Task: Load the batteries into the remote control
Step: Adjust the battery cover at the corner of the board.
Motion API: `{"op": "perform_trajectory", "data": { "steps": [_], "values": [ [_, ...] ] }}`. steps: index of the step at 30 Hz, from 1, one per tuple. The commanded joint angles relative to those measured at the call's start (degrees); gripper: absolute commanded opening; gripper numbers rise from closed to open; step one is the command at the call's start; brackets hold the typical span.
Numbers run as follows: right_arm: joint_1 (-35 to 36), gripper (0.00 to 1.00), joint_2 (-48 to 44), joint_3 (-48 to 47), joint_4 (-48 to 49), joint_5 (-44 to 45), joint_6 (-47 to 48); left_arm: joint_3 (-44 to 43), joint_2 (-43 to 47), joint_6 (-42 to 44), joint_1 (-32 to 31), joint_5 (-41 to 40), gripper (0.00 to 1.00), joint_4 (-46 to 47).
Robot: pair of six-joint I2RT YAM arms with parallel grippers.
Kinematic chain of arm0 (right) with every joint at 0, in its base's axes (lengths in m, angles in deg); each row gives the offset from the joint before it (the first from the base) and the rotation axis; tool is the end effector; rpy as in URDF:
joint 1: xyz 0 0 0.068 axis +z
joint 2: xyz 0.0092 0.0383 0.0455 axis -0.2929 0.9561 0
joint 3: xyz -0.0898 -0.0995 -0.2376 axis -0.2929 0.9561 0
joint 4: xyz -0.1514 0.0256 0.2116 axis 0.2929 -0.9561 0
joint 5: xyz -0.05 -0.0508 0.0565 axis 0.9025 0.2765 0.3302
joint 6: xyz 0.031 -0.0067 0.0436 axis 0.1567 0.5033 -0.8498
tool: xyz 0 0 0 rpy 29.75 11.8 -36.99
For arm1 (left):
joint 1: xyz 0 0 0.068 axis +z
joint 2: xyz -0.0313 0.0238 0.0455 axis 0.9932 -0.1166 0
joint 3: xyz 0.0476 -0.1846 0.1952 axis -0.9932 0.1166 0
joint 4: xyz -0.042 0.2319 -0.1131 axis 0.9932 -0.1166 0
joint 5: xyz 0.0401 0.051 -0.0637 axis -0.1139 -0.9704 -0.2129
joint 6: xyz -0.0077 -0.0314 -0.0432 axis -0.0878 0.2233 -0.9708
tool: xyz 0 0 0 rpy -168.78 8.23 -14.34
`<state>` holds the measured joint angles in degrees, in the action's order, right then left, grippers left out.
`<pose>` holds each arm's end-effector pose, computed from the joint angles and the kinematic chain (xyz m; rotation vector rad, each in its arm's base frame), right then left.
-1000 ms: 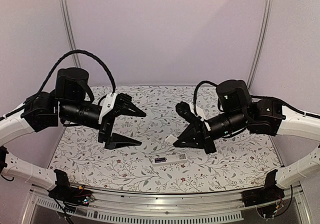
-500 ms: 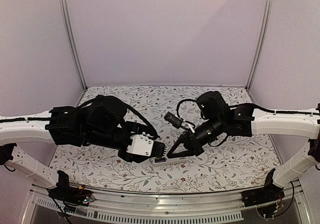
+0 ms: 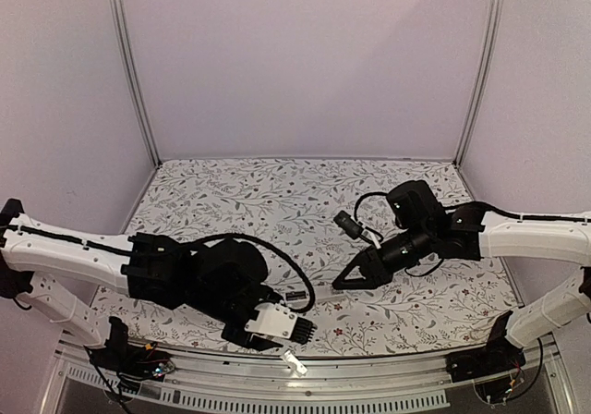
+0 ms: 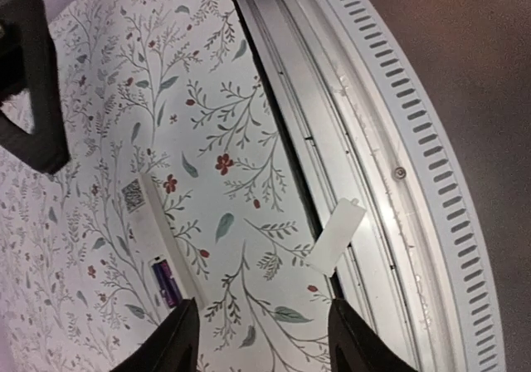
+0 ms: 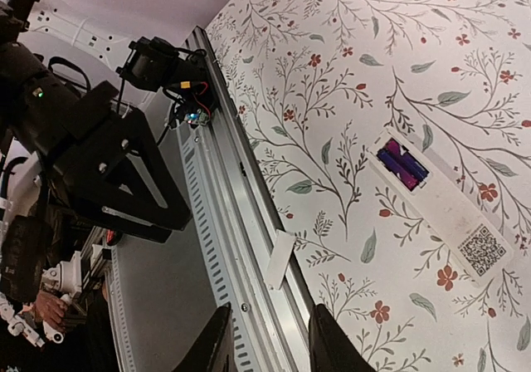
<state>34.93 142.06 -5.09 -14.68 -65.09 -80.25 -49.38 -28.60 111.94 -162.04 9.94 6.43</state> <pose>0.1575 0.2379 0.2421 -1.0941 2.2815 1.3657 0.0521 -0.2730 0.2597 2.0613 1.4150 -0.4312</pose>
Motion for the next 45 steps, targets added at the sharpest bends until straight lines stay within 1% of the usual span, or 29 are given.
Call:
{"op": "perform_trajectory", "data": {
  "steps": [1,6,10,14,18,22,28,33,37,40,45],
  "values": [
    [-2.9,0.32,-4.4,3.6,-1.6,3.8,-0.6,2.9,-4.1,-6.9,-3.8,3.4,0.5,-1.5],
    [-4.6,0.32,-6.9,4.9,-1.6,4.1,-1.0,2.8,-11.5,-5.7,-4.1,6.6,0.47,0.4],
    [-5.1,0.31,-7.5,5.2,-1.9,4.0,-1.1,-0.9,-19.9,-3.8,-3.7,10.4,0.43,-2.2],
    [-6.0,0.32,-8.7,6.1,-1.9,3.6,-1.4,-1.9,-24.7,-2.6,-3.3,9.7,0.49,-2.0],
    [-6.4,0.32,-9.4,6.4,-2.0,3.3,-1.4,-2.2,-25.4,-1.6,-2.4,9.1,0.55,-1.1],
    [-6.6,0.32,-9.3,6.4,-1.9,3.2,-1.2,-2.8,-25.5,-1.2,-1.6,8.2,0.55,-0.9],
    [-6.8,0.32,-8.9,6.5,-1.9,3.1,-0.8,-2.5,-25.5,-2.8,2.0,6.6,0.54,-0.1],
    [-7.1,0.32,-8.9,6.6,-1.9,3.2,-0.9,-2.6,-24.5,-3.7,4.4,6.3,0.49,-0.3],
    [-7.1,0.32,-9.1,6.7,-2.0,3.1,-0.9,-1.8,-21.5,-4.7,4.8,7.3,0.48,0.9],
    [-7.2,0.32,-9.1,6.7,-1.9,3.2,-0.9,-2.0,-20.2,-5.5,4.8,8.0,0.45,2.2],
    [-7.2,0.31,-8.9,6.6,-1.9,3.1,-0.8,-4.1,-22.9,-5.4,5.0,7.6,0.42,2.3]
  ]
}}
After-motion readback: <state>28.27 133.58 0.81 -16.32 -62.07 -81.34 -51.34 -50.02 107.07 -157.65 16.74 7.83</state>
